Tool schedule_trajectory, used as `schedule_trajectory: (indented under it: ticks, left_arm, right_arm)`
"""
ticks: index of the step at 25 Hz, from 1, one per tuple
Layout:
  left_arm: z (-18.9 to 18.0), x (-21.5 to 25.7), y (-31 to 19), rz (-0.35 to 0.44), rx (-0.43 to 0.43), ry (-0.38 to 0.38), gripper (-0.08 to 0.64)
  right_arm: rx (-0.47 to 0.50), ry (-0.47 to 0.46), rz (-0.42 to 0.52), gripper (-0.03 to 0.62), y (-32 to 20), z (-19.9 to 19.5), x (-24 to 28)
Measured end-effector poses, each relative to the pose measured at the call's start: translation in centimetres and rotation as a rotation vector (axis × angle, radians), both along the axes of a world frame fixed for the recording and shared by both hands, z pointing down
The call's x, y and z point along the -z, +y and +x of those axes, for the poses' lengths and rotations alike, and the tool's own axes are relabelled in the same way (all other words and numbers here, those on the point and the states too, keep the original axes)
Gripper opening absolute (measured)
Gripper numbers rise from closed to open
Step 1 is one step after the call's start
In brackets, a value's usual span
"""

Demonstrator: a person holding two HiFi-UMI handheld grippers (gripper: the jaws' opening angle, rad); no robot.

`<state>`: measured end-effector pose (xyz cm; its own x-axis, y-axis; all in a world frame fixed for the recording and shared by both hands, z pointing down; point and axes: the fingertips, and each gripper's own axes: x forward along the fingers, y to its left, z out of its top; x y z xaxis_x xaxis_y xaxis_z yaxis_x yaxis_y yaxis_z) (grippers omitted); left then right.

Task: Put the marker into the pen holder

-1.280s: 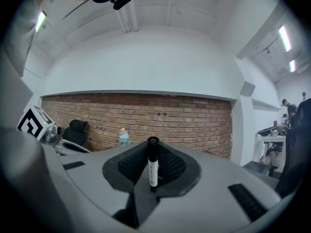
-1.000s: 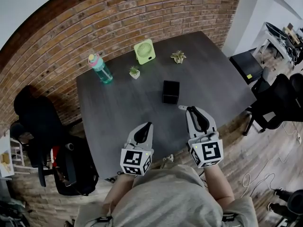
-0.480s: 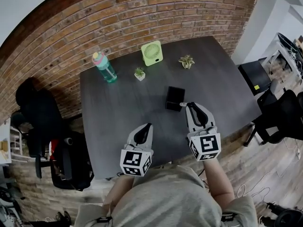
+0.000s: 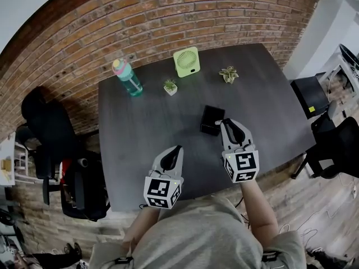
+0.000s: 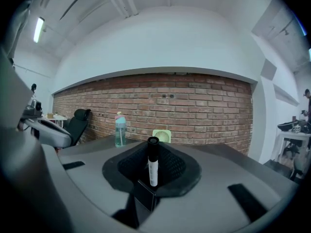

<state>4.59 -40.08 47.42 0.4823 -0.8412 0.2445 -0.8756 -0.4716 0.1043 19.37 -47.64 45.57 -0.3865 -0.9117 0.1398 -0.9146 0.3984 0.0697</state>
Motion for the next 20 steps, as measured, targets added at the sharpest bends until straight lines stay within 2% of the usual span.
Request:
schedule_trajectory:
  ticks: [20]
  left_arm:
    - [0.0, -0.6, -1.5, -0.020, 0.013, -0.031, 0.017]
  right_arm:
    - [0.017, 0.067, -0.152, 0.066, -4.5, -0.3, -7.8]
